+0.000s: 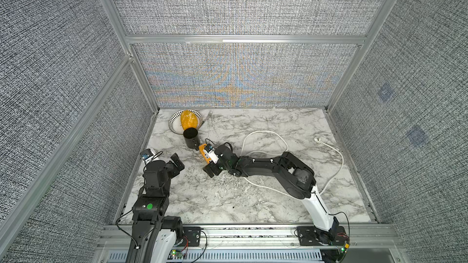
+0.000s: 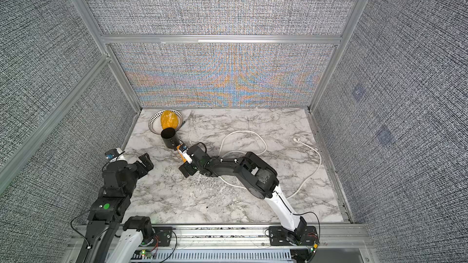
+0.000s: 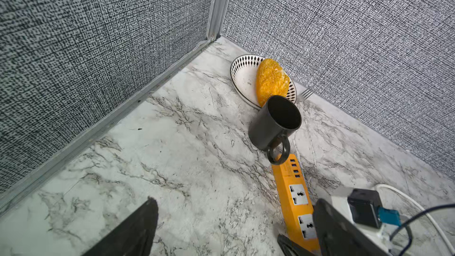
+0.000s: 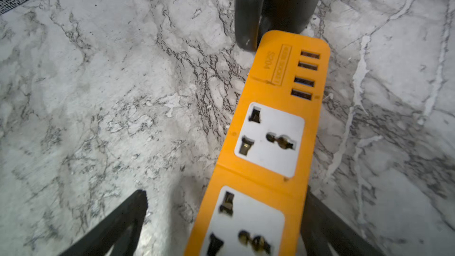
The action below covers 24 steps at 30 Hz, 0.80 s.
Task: Wrap the cord around the power strip
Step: Pick up the power strip from the center of the board.
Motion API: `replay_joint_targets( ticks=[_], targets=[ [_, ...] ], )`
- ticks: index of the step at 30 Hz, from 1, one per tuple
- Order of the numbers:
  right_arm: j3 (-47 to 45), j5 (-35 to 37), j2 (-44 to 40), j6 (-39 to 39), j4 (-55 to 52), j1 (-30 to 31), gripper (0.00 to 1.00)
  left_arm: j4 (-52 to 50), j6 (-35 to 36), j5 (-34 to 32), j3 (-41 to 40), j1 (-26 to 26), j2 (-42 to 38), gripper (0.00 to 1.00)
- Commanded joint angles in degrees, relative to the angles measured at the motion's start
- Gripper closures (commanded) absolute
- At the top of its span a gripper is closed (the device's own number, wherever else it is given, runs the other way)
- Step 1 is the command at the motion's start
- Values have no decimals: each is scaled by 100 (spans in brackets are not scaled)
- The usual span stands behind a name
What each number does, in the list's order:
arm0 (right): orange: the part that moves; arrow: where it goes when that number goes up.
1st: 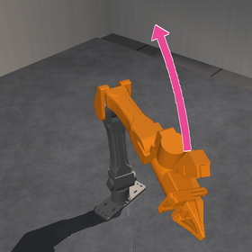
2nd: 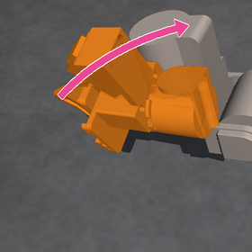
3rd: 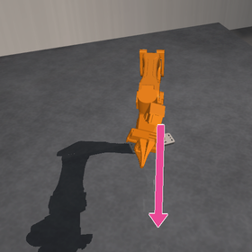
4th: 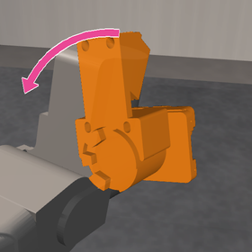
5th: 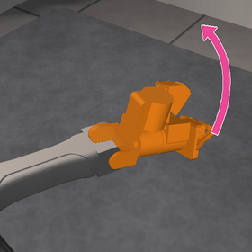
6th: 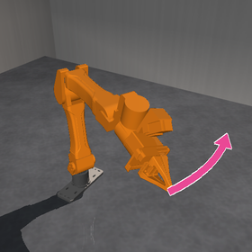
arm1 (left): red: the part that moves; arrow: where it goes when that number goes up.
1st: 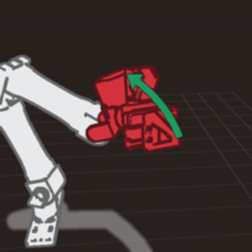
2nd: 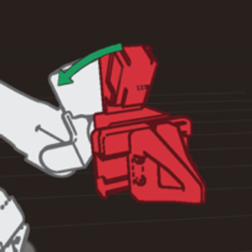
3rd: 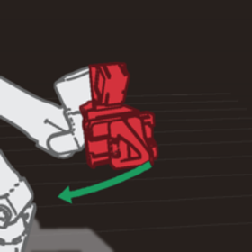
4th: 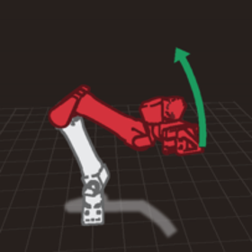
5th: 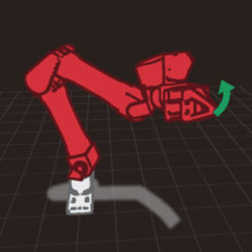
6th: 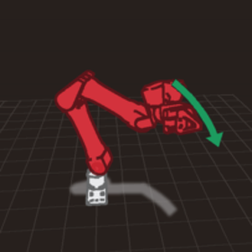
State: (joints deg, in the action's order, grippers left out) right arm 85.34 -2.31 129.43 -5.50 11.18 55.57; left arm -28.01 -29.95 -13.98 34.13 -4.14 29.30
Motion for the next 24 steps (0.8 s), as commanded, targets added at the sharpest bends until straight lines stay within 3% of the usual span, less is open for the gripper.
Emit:
replay_joint_targets(
  ticks=[1,9,12,15,18,20,24],
  targets=[
    [109,331,153,-186,-193,14,7,-114,78,-35,46,-1,0,1],
    [261,690,385,-407,-384,11,21,-134,106,-52,66,-8,-37,1],
    [314,701,423,-422,-473,24,35,-118,183,-44,115,-6,20,1],
    [384,666,338,-314,-639,24,58,-7,378,-29,209,-7,107,1],
    [411,470,0,-13,-779,-17,83,344,1038,212,361,-1,254,1],
    [455,168,-355,326,-1014,-98,98,672,1843,590,534,-3,415,1],
    [439,-563,-1144,1152,-1782,-368,100,876,3639,1970,1088,-7,727,1]
  ],
)
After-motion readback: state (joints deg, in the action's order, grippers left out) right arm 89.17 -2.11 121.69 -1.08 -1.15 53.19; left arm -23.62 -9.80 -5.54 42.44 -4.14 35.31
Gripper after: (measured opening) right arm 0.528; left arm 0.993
